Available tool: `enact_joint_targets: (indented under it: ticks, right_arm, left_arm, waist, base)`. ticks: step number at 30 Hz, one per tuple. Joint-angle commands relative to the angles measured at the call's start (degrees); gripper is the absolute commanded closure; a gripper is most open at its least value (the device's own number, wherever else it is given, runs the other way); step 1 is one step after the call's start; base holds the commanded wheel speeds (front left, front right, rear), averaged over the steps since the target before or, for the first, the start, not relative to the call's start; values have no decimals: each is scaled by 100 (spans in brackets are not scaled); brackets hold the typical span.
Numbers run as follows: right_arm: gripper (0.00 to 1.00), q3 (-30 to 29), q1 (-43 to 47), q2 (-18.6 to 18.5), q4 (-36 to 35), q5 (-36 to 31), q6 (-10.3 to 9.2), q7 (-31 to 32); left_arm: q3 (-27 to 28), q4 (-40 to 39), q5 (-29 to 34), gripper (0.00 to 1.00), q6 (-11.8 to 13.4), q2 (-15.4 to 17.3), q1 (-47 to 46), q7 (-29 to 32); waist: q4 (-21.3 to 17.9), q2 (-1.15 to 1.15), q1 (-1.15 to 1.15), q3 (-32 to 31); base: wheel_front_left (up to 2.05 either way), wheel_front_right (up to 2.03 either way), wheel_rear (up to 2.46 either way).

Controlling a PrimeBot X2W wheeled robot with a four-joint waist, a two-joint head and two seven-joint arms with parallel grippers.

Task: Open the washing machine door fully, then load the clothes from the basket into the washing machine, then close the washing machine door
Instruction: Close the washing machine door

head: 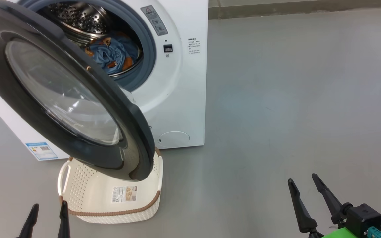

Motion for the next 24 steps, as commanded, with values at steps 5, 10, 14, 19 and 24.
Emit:
enact_joint_targets:
  ticks: [5,10,14,19,24]
  right_arm:
    - [0,44,36,-5,-197,-122,34,25]
    - [0,17,49,27,-224,-151,34,56]
    - [0,-4,45,38,-231,-166,34,59]
    - [0,-17,35,52,-249,-187,34,61]
    - [100,-37,22,66,-244,-160,34,84]
  left_arm:
    - [199,-110,57,0,83,48,-153,-104]
    - [193,-98,57,0,114,35,-152,-130]
    - [184,-91,63,0,142,33,-154,-142]
    - [172,-86,47,0,160,26,-153,-151]
    - [158,-95,49,0,184,22,-157,-158]
  waist:
    - [1,0,0,-16]
    - [-12,0,0,-18]
    - [-18,0,0,-25]
    - [-26,0,0,-32]
    - [-28,0,0,-24]
  base:
    - [0,0,0]
    - [0,0,0]
    - [0,0,0]
    - [0,0,0]
    - [0,0,0]
